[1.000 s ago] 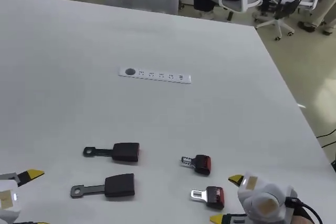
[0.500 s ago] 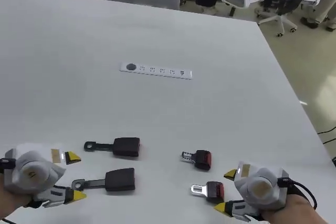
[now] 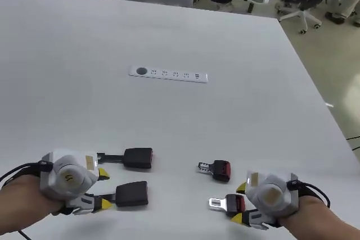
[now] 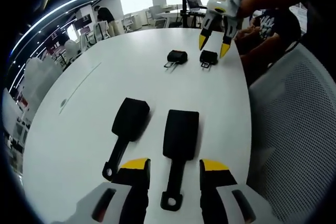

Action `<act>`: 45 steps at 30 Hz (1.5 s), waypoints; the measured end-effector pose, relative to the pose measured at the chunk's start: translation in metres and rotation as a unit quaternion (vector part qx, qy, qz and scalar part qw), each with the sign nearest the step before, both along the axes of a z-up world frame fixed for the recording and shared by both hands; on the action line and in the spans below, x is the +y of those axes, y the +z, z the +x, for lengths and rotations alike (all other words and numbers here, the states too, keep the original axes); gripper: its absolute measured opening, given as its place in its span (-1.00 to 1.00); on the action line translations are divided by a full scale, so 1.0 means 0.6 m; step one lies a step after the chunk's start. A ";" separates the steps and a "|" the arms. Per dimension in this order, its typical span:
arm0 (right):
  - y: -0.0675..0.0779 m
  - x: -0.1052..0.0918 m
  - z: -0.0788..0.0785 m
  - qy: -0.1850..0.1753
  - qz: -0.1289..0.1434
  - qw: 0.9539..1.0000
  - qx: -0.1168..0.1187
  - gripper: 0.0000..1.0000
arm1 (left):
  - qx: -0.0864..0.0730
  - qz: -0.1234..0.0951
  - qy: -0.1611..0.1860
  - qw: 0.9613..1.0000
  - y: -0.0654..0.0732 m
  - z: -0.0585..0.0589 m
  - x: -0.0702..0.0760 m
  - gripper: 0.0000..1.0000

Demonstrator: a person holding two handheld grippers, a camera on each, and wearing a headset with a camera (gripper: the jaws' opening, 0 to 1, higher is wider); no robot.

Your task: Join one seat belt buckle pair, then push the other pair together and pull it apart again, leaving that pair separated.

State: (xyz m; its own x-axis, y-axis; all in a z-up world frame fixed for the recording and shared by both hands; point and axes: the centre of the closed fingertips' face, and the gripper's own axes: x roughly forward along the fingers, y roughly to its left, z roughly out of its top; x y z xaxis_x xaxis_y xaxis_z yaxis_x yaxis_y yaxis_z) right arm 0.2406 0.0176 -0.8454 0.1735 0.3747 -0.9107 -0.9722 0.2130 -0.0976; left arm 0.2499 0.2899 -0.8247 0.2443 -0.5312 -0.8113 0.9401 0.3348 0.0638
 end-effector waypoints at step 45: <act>-0.036 -0.003 0.010 0.026 -0.004 0.998 0.048 -0.31 | 0.041 0.094 -0.117 0.988 -0.064 0.000 -0.037 -0.38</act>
